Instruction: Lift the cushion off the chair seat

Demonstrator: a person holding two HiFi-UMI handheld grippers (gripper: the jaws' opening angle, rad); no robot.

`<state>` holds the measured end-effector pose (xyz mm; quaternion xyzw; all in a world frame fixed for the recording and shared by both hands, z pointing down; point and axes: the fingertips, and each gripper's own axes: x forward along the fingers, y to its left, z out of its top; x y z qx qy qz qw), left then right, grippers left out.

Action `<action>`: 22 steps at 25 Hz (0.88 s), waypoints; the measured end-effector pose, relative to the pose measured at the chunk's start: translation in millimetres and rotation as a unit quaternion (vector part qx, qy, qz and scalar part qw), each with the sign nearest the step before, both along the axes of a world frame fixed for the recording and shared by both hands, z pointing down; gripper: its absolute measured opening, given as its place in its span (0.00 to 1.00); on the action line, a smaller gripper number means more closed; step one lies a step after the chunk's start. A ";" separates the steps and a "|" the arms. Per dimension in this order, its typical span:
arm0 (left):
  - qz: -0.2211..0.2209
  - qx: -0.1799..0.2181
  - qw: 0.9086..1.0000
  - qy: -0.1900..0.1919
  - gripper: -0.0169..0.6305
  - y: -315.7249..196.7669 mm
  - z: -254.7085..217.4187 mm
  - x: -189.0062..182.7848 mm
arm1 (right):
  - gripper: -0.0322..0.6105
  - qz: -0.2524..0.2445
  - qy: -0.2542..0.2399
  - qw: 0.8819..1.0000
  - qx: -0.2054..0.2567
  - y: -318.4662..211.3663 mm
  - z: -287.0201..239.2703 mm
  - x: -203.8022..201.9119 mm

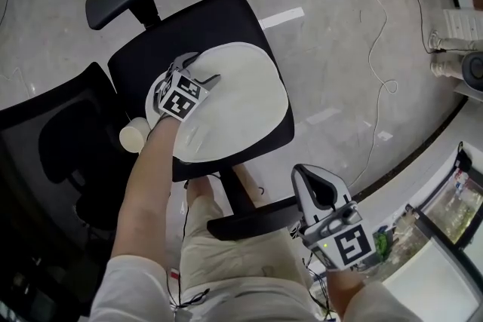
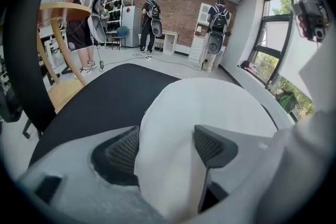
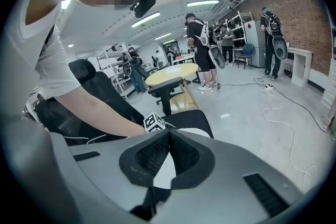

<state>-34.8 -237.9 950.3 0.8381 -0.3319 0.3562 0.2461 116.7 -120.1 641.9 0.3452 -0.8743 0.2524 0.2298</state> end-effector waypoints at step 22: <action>0.045 0.001 0.997 -0.066 0.10 30.3 -54.0 4.4 | 0.05 0.057 -0.012 0.997 0.047 23.4 -52.9 21.4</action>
